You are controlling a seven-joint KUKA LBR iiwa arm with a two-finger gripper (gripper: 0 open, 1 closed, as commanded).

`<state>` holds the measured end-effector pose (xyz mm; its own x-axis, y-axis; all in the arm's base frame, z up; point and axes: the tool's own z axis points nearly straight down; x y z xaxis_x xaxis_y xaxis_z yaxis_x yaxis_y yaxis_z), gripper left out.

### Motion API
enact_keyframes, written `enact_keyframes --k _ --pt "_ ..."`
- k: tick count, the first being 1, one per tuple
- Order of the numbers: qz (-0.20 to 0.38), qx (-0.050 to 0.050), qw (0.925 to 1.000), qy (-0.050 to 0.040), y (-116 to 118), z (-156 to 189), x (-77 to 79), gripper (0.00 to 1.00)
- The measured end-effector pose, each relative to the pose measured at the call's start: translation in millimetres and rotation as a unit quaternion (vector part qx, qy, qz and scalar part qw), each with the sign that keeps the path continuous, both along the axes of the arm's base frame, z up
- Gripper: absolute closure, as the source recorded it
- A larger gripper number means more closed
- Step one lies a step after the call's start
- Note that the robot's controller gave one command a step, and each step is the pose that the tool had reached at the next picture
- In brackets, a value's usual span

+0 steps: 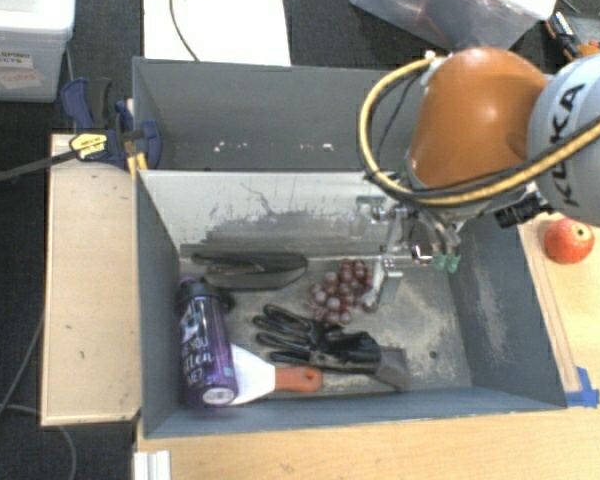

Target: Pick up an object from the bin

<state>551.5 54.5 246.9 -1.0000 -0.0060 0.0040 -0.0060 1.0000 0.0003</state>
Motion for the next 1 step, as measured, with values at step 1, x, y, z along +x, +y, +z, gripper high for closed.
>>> enact_keyframes --k 1 --pt "-0.001 0.0 1.0 -0.0038 -0.4 3.7 1.5 0.0"
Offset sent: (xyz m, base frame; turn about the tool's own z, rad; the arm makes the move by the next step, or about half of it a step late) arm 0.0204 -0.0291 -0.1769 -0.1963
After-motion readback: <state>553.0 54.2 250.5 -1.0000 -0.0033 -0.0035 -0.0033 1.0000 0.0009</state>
